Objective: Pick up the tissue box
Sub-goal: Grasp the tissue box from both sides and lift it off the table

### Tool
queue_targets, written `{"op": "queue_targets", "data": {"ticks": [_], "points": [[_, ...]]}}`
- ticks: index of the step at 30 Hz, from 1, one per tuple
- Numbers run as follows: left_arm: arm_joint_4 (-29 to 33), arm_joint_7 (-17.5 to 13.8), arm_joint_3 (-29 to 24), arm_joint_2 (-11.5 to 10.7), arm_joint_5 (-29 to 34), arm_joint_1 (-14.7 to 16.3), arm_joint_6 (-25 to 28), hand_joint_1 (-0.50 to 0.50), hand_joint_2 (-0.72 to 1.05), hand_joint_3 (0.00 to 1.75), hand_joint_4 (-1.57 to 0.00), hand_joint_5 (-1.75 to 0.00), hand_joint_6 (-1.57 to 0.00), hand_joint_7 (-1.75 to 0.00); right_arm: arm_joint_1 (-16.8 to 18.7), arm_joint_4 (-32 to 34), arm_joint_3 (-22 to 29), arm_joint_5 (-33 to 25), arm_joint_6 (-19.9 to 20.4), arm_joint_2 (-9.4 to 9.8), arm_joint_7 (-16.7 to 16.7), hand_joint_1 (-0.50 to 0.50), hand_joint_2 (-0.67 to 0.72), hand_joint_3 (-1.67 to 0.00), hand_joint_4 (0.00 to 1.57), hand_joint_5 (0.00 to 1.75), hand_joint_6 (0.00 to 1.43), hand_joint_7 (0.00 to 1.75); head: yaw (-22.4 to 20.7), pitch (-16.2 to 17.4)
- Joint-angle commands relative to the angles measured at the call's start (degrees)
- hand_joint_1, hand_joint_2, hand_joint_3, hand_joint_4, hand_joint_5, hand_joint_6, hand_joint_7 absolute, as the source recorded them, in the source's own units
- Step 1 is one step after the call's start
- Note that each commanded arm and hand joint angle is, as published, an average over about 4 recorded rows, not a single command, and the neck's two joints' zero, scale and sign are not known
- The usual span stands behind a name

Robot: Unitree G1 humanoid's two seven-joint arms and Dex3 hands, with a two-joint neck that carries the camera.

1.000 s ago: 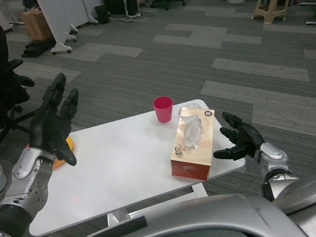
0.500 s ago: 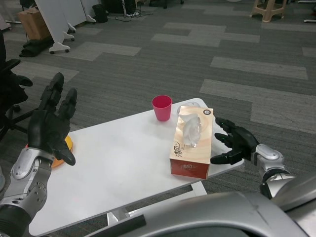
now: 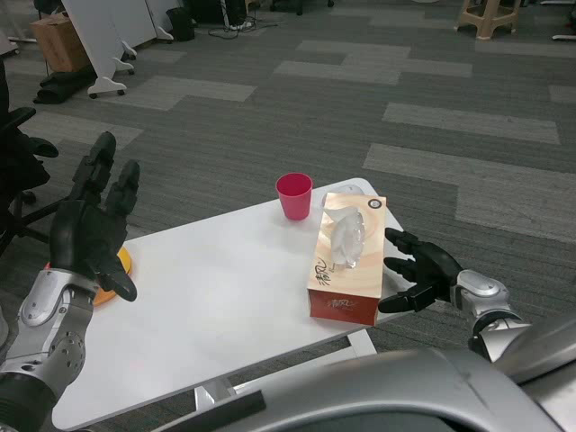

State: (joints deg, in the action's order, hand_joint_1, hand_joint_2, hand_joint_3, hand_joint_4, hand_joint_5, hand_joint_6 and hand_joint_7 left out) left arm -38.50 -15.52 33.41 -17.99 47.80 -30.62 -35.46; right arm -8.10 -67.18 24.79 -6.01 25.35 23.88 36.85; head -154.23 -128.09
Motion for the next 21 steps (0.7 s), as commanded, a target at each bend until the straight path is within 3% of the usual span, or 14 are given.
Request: {"op": "queue_targets", "data": {"ticks": [1, 21], "points": [[-0.17, -0.03, -0.4, -0.6, 0.01, 0.56, -0.27, 0.5, -0.64, 0.09, 0.0, 0.0, 0.0, 0.0, -0.16, 0.91, -0.45, 0.82, -1.05, -1.16, 0.37, 0.25, 0.04, -0.56, 0.0, 0.29, 0.0, 0.0, 0.01, 0.09], [-0.44, -0.03, -0.45, -0.58, 0.1, 0.12, -0.23, 0.5, -0.66, 0.04, 0.0, 0.0, 0.0, 0.0, 2.15, 4.76, -2.23, 0.71, -1.8, -2.09, 1.12, 0.25, 0.09, -0.56, 0.0, 0.29, 0.0, 0.02, -0.06, 0.27]]}}
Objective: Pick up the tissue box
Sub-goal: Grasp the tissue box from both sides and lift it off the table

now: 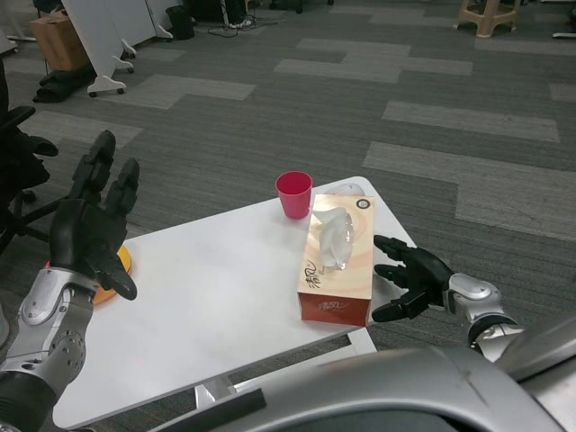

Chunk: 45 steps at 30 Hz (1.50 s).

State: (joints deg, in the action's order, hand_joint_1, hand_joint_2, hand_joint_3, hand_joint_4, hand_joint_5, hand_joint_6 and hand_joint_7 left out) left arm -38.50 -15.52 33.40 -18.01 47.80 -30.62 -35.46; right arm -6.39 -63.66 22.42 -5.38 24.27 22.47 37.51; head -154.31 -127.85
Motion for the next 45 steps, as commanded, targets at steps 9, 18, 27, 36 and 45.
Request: {"op": "queue_targets", "data": {"ticks": [9, 18, 27, 36, 45], "points": [[-0.48, -0.03, -0.45, -0.53, 0.1, 0.12, -0.27, 0.5, -0.64, 0.07, 0.0, 0.0, 0.0, 0.0, 2.43, 3.15, 0.43, 0.02, -1.09, -0.87, 0.57, 0.25, 0.06, -0.56, 0.0, 0.29, 0.0, 0.0, 0.0, -0.02], [-0.52, -0.03, -0.4, -0.53, 0.1, 0.12, -0.23, 0.5, -0.64, 0.04, 0.0, 0.0, 0.0, 0.0, 4.81, 4.95, 0.43, 0.02, -1.24, -1.38, 1.21, 0.26, 0.08, -0.56, 0.0, 0.29, 0.0, 0.0, 0.07, 0.06], [-0.52, -0.03, -0.27, -0.53, 0.1, 0.03, -0.27, 0.5, -0.64, 0.04, 0.0, 0.0, 0.0, 0.0, 7.0, 7.21, -0.14, 0.15, -1.51, -2.06, 1.43, 0.29, 0.09, -0.56, 0.0, 0.29, 0.0, 0.0, 0.12, 0.07], [-0.44, -0.03, -0.14, -0.57, 0.1, 0.03, -0.27, 0.5, -0.64, 0.09, 0.0, 0.0, 0.0, 0.0, 7.8, 8.6, -0.93, 1.38, -2.34, -2.56, 1.74, 0.29, 0.09, -0.56, 0.0, 0.29, 0.0, 0.0, -0.06, 0.06], [-0.35, -0.03, -0.18, -0.62, 0.1, 0.21, -0.49, 0.5, -0.64, 0.09, 0.0, 0.0, 0.0, 0.0, 7.97, 9.52, -4.31, 1.69, -2.65, -3.0, 1.96, 0.29, 0.04, -0.56, 0.0, 0.29, 0.0, 0.0, -0.35, 0.2]]}}
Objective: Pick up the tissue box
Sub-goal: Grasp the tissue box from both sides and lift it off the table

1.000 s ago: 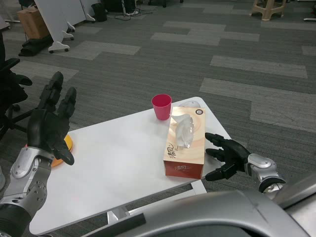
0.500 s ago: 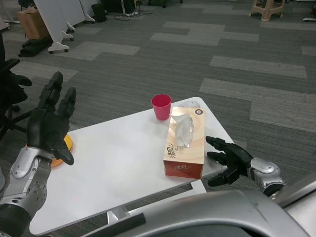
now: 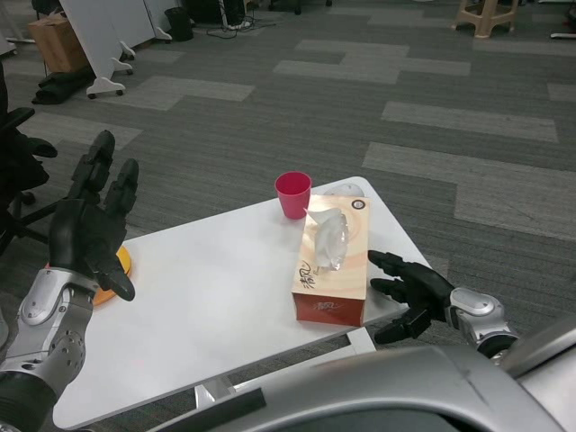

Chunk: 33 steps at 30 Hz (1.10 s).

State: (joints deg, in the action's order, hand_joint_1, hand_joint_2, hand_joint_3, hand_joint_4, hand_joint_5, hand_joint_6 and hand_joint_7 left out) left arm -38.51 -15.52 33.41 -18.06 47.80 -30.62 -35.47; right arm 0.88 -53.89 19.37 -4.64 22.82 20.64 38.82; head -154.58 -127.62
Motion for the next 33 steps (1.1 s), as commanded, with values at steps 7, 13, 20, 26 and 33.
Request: {"op": "queue_targets", "data": {"ticks": [7, 13, 20, 26, 33], "points": [[-0.34, -0.03, -0.23, -0.53, 0.1, 0.21, -0.48, 0.5, -0.64, 0.09, 0.0, 0.0, 0.0, 0.0, 0.7, 0.84, -2.67, 1.0, -1.41, -1.13, 0.65, 0.29, 0.08, -0.56, 0.0, 0.29, 0.0, 0.0, -0.2, 0.08], [-0.51, -0.03, -0.27, -0.53, 0.1, 0.21, -0.57, 0.5, -0.64, 0.09, 0.0, 0.0, 0.0, 0.0, 0.61, 2.29, -4.21, 1.48, -1.99, -1.17, 0.69, 0.29, 0.06, -0.56, 0.0, 0.29, 0.0, 0.0, -0.16, 0.37], [-0.6, -0.03, -0.25, -0.58, 0.25, 0.12, -0.57, 0.5, -0.64, 0.04, 0.0, 0.0, 0.0, 0.0, 0.61, 3.92, -5.46, 1.85, -2.47, -1.22, 0.73, 0.29, 0.03, -0.56, 0.0, 0.29, 0.0, 0.0, -0.2, 0.6], [-0.69, -0.03, -0.23, -0.58, 0.27, 0.03, -0.57, 0.5, -0.64, 0.07, 0.0, 0.0, 0.0, 0.0, 0.57, 4.97, -6.45, 2.84, -3.17, -1.22, 0.78, 0.28, 0.03, -0.56, 0.0, 0.29, 0.0, 0.0, -0.46, 0.59], [-0.69, -0.03, -0.27, -0.58, 0.36, 0.03, -0.59, 0.5, -0.64, 0.0, 0.0, 0.0, 0.0, 0.0, 0.43, 5.99, -7.11, 3.77, -3.79, -1.13, 0.95, 0.29, 0.03, -0.56, 0.0, 0.29, 0.0, 0.0, -0.4, 0.6]]}}
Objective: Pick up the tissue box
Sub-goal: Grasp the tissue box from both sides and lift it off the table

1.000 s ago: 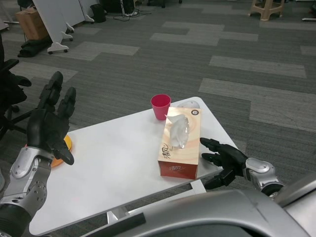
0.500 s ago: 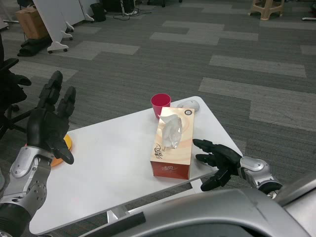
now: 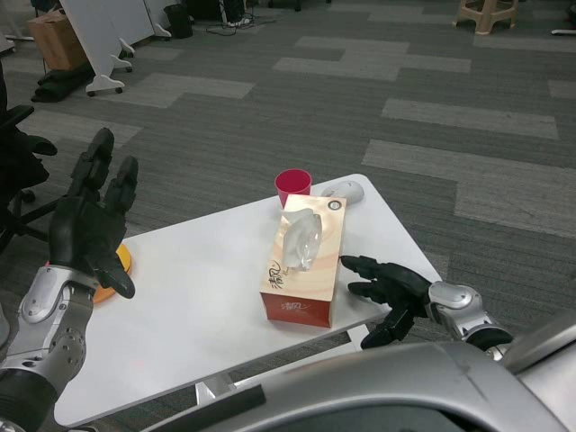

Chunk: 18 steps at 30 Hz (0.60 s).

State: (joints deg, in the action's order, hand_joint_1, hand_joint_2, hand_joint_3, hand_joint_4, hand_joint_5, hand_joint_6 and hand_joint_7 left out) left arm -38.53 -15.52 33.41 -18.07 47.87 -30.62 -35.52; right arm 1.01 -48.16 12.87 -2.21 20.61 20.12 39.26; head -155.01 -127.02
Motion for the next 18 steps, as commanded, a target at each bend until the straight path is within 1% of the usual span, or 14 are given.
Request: {"op": "queue_targets", "data": {"ticks": [1, 5, 9, 13, 18], "points": [[-0.67, -0.03, -0.27, -0.56, 0.3, 0.03, -0.56, 0.5, -0.64, 0.0, 0.0, 0.0, 0.0, 0.0, 0.31, 0.61, -0.7, 1.6, -1.81, -0.61, 0.59, 0.29, 0.03, -0.56, 0.0, 0.29, 0.0, 0.0, 0.04, -0.01], [-0.71, -0.03, -0.27, -0.56, 0.34, 0.03, -0.51, 0.5, -0.64, 0.09, 0.0, 0.0, 0.0, 0.0, 0.31, 1.63, -0.96, 2.78, -2.6, -0.57, 0.77, 0.25, 0.03, -0.63, 0.0, 0.29, 0.0, 0.0, 0.05, 0.02], [-0.93, -0.03, -0.23, -0.56, 0.39, 0.03, -0.51, 0.5, -0.64, 0.0, 0.0, 0.0, 0.0, 0.0, 0.15, 1.89, -2.17, 3.09, -2.77, -0.33, 0.81, 0.25, 0.03, -0.61, 0.0, 0.29, 0.0, 0.0, 0.01, 0.05], [-1.02, -0.03, -0.18, -0.56, 0.39, 0.03, -0.56, 0.5, -0.64, 0.02, 0.0, 0.0, 0.0, 0.0, -0.15, 2.11, -3.73, 3.07, -2.82, -0.15, 0.84, 0.25, 0.03, -0.63, 0.0, 0.29, 0.0, 0.0, 0.01, 0.07], [-1.02, -0.03, -0.18, -0.56, 0.47, -0.05, -0.6, 0.5, -0.64, 0.0, 0.0, 0.0, 0.0, 0.0, -0.35, 2.5, -4.61, 3.66, -3.08, 0.0, 0.9, 0.25, 0.03, -0.63, 0.0, 0.29, 0.0, 0.0, 0.07, -0.04]]}}
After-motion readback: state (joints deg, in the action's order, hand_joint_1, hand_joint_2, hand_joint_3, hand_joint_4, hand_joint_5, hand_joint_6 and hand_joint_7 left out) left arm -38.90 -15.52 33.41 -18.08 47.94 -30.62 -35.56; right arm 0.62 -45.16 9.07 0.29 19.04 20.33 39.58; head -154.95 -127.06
